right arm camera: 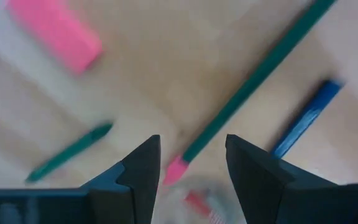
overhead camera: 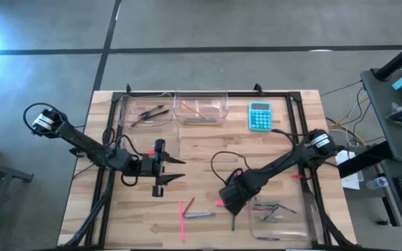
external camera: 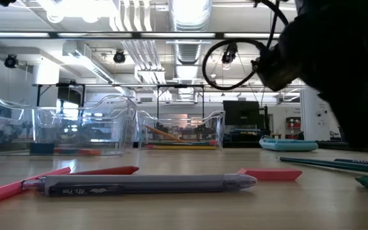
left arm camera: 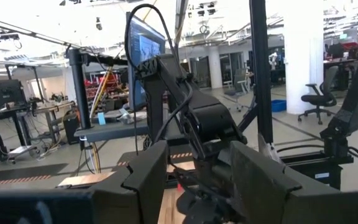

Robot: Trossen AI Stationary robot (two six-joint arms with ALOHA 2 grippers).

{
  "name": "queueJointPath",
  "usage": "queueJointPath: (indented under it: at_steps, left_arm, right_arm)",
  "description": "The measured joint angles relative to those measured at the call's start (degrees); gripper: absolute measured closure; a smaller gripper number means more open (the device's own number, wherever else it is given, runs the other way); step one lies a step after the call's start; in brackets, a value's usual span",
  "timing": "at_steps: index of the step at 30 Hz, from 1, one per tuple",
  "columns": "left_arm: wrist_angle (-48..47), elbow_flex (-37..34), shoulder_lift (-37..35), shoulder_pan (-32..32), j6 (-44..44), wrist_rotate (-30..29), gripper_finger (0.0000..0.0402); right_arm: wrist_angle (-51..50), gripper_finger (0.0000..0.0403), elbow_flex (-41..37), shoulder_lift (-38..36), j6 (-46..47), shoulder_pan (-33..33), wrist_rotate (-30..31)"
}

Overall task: Sort crayons/erasers/pens/pencils in bins
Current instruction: Put the green pencil into the top right transparent bin

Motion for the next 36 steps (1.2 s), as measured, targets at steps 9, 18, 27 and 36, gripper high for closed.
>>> queueJointPath:
  at_steps: [9, 18, 27, 36]
  left_arm:
    - [0.0, 0.0, 0.0, 0.0, 0.0, 0.0, 0.0240]
    - [0.0, 0.0, 0.0, 0.0, 0.0, 0.0, 0.0240]
    - [0.0, 0.0, 0.0, 0.0, 0.0, 0.0, 0.0240]
    - [0.0, -0.1, 0.0, 0.0, 0.1, 0.0, 0.0240]
  right_arm:
    - [-4.4, 0.0231, 2.8, -1.2, -1.9, -1.0, 3.2]
    - [-4.4, 0.0231, 1.5, -1.3, -2.1, -2.8, 2.8]
    - [-3.5, 0.0232, -0.1, 1.8, -5.3, -5.1, 1.1]
    - [-2.0, 0.0249, 0.1, 4.5, -9.8, -5.9, -1.2]
